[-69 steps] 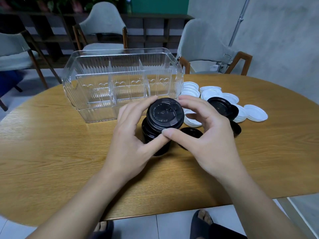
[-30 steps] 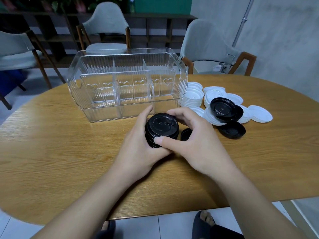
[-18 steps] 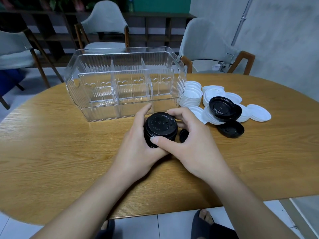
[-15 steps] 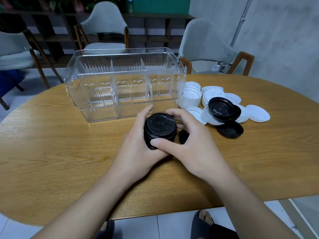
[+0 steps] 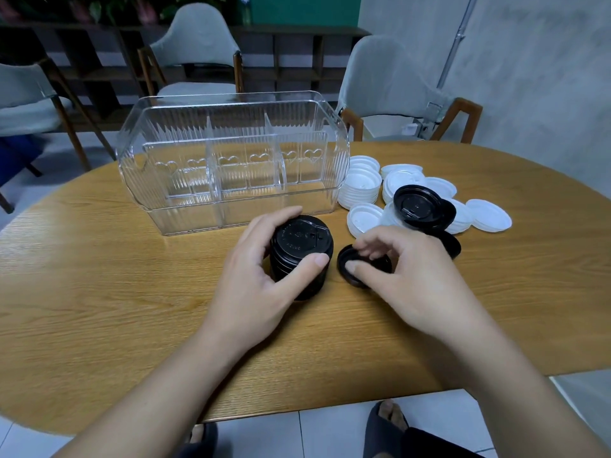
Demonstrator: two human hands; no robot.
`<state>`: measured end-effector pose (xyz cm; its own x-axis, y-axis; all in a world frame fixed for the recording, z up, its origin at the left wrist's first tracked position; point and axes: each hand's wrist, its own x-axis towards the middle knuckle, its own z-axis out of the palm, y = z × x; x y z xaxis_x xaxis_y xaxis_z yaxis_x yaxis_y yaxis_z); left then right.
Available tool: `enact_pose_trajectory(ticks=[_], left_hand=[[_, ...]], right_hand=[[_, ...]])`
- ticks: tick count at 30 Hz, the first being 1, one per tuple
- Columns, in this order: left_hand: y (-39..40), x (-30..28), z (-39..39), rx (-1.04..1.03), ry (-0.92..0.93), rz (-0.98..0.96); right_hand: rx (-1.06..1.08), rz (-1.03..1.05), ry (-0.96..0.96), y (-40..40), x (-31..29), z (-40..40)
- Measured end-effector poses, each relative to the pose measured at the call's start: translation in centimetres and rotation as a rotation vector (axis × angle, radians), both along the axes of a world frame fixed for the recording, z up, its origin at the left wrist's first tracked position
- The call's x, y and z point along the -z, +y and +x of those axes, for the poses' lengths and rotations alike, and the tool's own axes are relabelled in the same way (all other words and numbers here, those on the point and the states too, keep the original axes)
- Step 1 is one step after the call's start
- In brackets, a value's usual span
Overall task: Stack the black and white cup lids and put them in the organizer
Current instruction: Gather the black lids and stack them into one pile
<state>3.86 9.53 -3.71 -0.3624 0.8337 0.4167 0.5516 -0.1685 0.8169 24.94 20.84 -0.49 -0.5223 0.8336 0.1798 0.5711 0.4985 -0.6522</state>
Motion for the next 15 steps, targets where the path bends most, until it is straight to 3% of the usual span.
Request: enact_pose_trajectory(ticks=[5, 15], left_hand=[[0.1, -0.2, 0.1, -0.026, -0.019, -0.002], [0.2, -0.2, 0.0, -0.047, -0.023, 0.006]], right_hand=[[-0.045, 0.069, -0.264, -0.4, 0.2, -0.4], [-0.02, 0.113, -0.198, -0.4, 0.4, -1.0]])
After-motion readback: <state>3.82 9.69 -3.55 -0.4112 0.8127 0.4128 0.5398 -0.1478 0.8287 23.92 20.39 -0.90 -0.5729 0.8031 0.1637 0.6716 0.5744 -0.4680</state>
